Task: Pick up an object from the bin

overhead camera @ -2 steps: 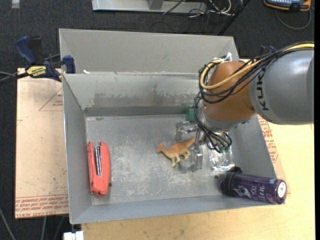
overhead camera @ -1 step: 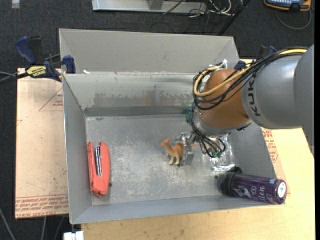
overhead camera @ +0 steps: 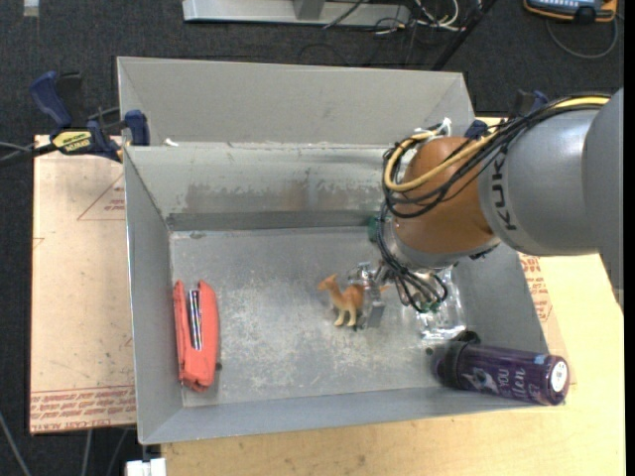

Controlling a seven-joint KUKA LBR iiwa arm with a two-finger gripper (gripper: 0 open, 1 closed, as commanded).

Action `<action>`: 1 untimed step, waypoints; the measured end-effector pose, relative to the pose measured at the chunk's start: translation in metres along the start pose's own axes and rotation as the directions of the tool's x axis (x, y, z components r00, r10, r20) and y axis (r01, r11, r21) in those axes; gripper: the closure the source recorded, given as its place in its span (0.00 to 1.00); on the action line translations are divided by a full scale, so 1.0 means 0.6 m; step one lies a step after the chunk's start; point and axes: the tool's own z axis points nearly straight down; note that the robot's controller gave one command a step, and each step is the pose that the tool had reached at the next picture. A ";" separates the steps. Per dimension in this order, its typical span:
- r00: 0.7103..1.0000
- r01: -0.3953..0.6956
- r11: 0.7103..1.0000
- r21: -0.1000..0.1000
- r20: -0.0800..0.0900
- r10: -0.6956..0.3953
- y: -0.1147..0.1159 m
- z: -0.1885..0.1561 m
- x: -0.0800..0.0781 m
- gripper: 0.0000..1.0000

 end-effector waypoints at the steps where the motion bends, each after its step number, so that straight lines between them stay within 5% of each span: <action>1: 1.000 0.000 1.000 -0.001 -0.004 0.000 0.000 -0.006 0.002 1.00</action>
Offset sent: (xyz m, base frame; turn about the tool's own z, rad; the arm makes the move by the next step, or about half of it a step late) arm 0.0001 -0.0001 0.0040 0.0000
